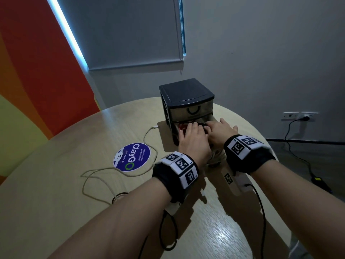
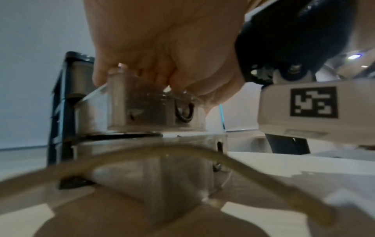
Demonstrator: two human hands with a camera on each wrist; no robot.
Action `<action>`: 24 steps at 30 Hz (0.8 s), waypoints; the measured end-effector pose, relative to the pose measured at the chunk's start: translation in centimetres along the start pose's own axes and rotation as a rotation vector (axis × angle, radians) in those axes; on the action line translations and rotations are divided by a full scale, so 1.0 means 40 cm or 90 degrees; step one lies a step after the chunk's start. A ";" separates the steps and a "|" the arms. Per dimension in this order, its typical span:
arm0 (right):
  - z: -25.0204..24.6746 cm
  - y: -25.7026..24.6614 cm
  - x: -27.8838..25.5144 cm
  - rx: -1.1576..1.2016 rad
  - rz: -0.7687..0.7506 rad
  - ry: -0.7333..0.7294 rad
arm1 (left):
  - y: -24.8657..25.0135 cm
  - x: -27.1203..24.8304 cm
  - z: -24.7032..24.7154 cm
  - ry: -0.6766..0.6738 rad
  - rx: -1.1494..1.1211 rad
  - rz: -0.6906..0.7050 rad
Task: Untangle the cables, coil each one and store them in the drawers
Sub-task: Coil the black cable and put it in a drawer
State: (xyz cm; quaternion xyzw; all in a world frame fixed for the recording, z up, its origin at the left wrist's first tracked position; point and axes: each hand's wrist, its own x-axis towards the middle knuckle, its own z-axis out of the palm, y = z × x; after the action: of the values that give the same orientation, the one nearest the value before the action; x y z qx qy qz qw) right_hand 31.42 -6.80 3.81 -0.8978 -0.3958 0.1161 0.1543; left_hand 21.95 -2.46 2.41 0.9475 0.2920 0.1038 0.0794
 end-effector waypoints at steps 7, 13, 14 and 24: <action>0.000 0.014 -0.017 0.047 -0.012 0.019 | -0.046 0.026 -0.033 -0.104 0.077 0.035; -0.022 0.029 -0.045 0.139 -0.042 0.044 | -0.074 0.052 -0.083 -0.209 0.112 0.049; -0.027 0.029 -0.051 0.156 -0.047 0.037 | -0.076 0.056 -0.084 -0.218 0.130 0.052; -0.048 0.032 -0.049 0.169 -0.067 0.050 | -0.064 0.107 -0.079 -0.114 0.099 0.015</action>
State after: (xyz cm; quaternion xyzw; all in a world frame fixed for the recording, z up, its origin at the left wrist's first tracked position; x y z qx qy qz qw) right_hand 31.60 -9.44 5.27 -0.8513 -0.4172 0.1242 0.2929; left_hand 23.25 2.35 5.56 0.9596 0.2799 -0.0032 0.0299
